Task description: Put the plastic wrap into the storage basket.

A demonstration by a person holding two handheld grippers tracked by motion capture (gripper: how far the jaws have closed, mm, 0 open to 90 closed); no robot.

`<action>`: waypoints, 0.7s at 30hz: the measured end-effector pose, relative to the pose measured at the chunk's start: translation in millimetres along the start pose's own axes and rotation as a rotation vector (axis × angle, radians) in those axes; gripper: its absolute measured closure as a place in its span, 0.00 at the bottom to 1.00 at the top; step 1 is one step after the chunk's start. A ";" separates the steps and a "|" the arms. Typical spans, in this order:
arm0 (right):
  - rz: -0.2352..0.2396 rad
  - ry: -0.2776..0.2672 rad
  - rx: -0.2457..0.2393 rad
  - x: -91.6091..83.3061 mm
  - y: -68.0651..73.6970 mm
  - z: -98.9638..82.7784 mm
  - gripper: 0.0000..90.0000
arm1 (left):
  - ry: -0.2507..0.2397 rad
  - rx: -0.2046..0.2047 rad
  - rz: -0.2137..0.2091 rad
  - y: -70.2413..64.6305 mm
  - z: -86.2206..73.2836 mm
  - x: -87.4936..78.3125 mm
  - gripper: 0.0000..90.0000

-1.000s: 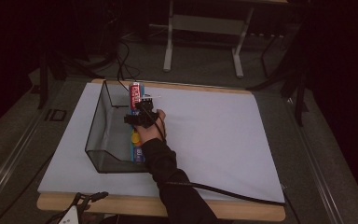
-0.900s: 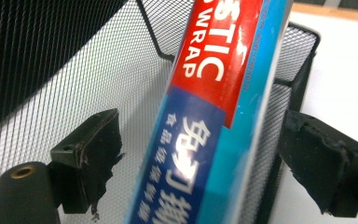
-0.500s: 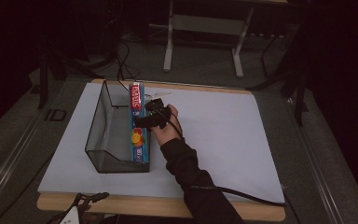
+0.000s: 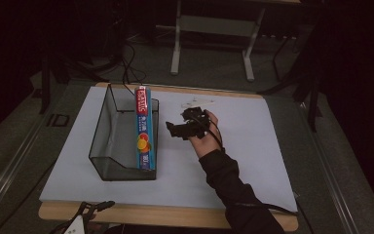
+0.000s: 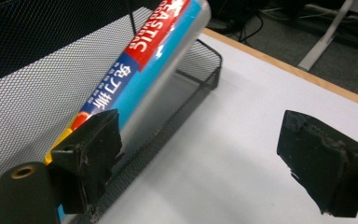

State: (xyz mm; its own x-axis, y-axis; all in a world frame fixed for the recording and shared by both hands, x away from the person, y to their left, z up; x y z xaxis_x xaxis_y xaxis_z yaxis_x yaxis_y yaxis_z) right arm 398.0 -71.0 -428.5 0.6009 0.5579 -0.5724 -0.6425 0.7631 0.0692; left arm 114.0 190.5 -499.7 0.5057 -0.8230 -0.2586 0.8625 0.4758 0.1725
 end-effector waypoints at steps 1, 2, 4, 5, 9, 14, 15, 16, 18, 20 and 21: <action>-0.003 -0.002 -0.001 -2.8 -1.5 -1.4 0.15 | 0.000 -0.001 0.000 0.1 0.0 0.1 0.00; -0.006 0.002 -0.011 -6.1 -3.3 -3.5 0.15 | -0.001 -0.001 0.001 0.1 -0.1 0.2 0.00; -0.014 0.009 -0.023 -14.7 -8.7 -11.8 0.15 | -0.001 0.000 0.000 0.0 0.0 0.1 0.00; -0.014 0.009 -0.023 -14.7 -8.7 -11.8 0.15 | -0.001 0.003 0.002 0.1 0.1 0.1 0.00; -0.026 0.006 -0.026 -23.6 -14.9 -24.7 0.15 | -0.001 -0.001 0.002 0.1 0.0 0.4 0.00; -0.041 -0.007 -0.029 -35.9 -22.0 -36.4 0.15 | 0.000 -0.001 0.002 -0.3 -0.1 0.7 0.00; -0.046 -0.009 -0.030 -38.8 -23.3 -38.3 0.15 | -0.003 -0.003 0.002 -0.5 -0.1 0.8 0.00; -0.048 -0.012 -0.031 -42.0 -25.4 -40.5 0.15 | -0.001 -0.002 0.003 -0.4 -0.1 0.8 0.00; -0.052 -0.009 -0.028 -46.4 -28.2 -44.0 0.15 | 0.002 0.002 0.002 -0.3 -0.2 0.6 0.00; -0.052 -0.010 -0.021 -53.5 -32.9 -50.6 0.15 | 0.002 0.004 0.003 -0.4 -0.2 0.6 0.00; -0.052 -0.010 -0.021 -53.5 -32.9 -50.6 0.15 | 0.003 0.004 0.003 -0.4 -0.2 0.6 0.00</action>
State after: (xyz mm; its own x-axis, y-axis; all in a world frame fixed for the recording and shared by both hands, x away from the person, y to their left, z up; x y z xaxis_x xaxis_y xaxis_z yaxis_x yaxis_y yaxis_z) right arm 362.9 -142.5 -441.6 0.6385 0.5207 -0.5667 -0.6201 0.7842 0.0219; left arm 114.0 189.9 -500.2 0.5082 -0.8207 -0.2613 0.8610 0.4768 0.1769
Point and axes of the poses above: each handheld gripper's, and its own axes: x roughly forward along the jaws, z roughly out of its top, y roughly to its left, the point moved 2 cm from there along x, roughly forward along the jaws, and after that the axes turned 3 degrees about x, right-handed, at the moved point
